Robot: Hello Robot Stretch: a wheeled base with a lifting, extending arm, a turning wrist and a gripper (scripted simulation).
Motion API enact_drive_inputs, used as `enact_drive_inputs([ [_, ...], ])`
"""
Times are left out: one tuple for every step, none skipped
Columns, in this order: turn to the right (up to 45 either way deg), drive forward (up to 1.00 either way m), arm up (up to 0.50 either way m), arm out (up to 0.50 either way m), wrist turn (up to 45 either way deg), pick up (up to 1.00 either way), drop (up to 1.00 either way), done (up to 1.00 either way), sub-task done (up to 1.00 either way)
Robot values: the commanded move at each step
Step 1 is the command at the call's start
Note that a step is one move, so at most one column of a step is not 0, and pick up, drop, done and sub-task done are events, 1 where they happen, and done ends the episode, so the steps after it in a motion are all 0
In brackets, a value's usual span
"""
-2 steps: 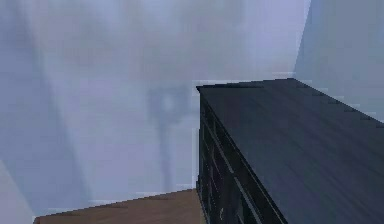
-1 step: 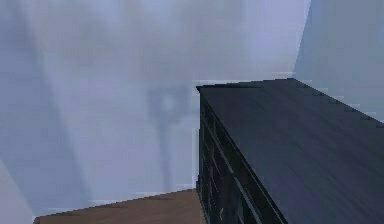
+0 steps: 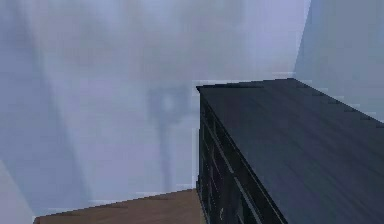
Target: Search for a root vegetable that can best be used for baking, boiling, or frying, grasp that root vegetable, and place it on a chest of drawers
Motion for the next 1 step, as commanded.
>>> enact_drive_inputs([
  [0.0,0.00,0.00,-0.10,0.0,0.00,0.00,0.00,0.00],
])
